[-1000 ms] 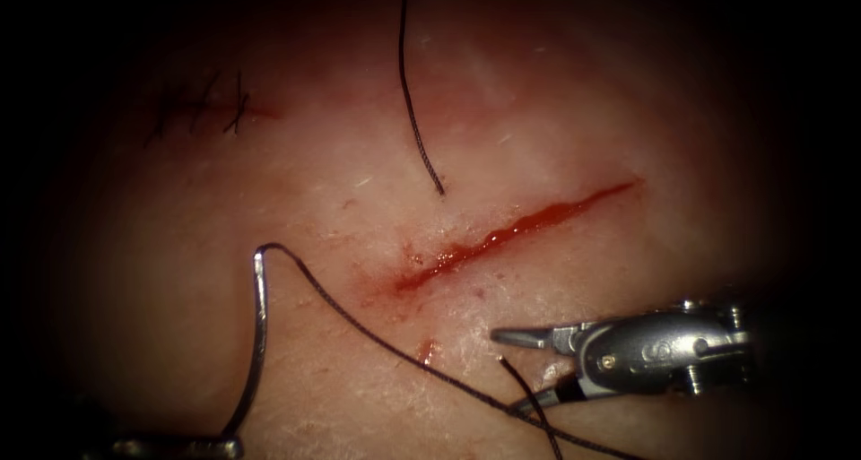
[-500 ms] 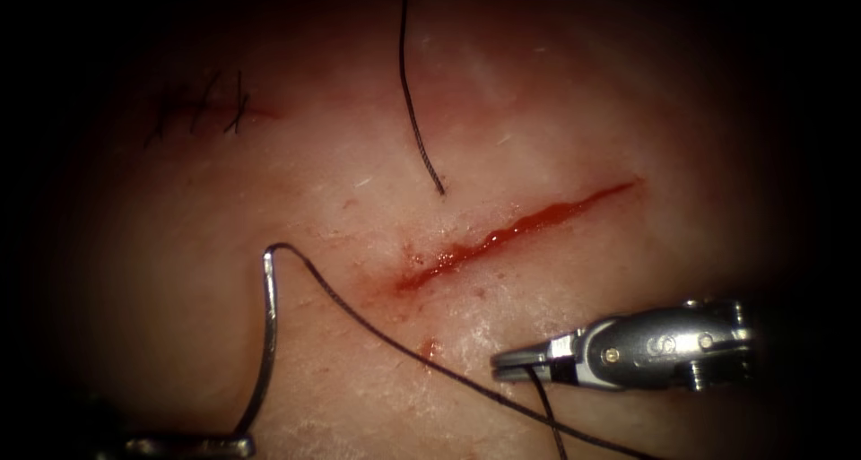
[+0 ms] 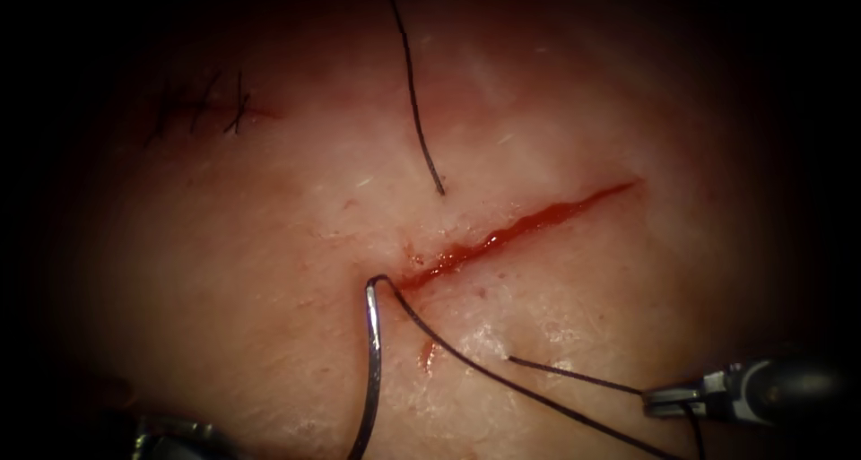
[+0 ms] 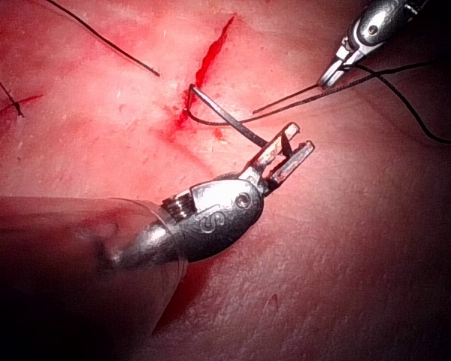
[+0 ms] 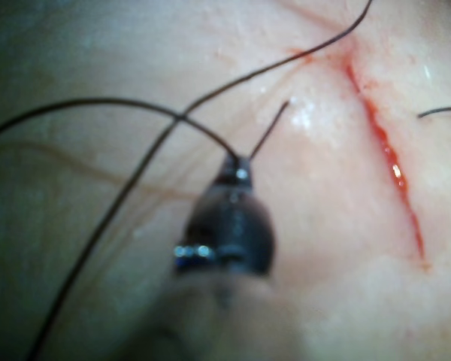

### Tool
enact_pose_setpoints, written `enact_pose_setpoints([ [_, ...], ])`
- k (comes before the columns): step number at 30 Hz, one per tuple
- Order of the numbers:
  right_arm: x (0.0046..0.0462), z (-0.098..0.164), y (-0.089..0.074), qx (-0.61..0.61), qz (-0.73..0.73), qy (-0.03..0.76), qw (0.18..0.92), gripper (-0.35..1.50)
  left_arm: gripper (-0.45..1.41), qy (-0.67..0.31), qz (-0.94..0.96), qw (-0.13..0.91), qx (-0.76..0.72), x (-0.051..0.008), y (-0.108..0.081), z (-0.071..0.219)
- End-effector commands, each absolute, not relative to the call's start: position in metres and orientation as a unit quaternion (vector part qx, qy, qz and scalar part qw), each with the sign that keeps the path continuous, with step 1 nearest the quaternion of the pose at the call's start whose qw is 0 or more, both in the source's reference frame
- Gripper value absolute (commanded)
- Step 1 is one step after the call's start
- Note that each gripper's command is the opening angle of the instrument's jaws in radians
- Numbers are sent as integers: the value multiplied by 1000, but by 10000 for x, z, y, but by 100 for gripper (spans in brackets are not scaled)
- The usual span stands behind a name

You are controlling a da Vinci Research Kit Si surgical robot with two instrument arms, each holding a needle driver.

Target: Wound Closure

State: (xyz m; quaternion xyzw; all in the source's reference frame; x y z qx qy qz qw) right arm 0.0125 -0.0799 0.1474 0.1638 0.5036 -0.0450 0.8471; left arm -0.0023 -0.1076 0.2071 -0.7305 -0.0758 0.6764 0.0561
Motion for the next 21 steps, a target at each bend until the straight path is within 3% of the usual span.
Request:
enact_pose_setpoints([
  [1, 109, 1475, -816, 170, -39, 500, 849, -35, -45, -79, 675, 55, -732, -31, -1086, 2075],
  [11, 10, 1460, -834, 180, -25, 480, 858, -35, -45, -82, 674, 56, -732, -23, -1082, 2072],
  [19, -8, 1453, -836, 183, -10, 472, 862, -35, -45, -82, 674, 56, -732, -21, -1082, 2071],
  [20, -5, 1452, -834, 177, -4, 473, 863, -1, -45, -82, 674, 56, -732, -20, -1082, 2071],
  [21, -1, 1450, -832, 166, 6, 476, 864, 68, -45, -82, 674, 56, -732, -20, -1082, 2071],
])
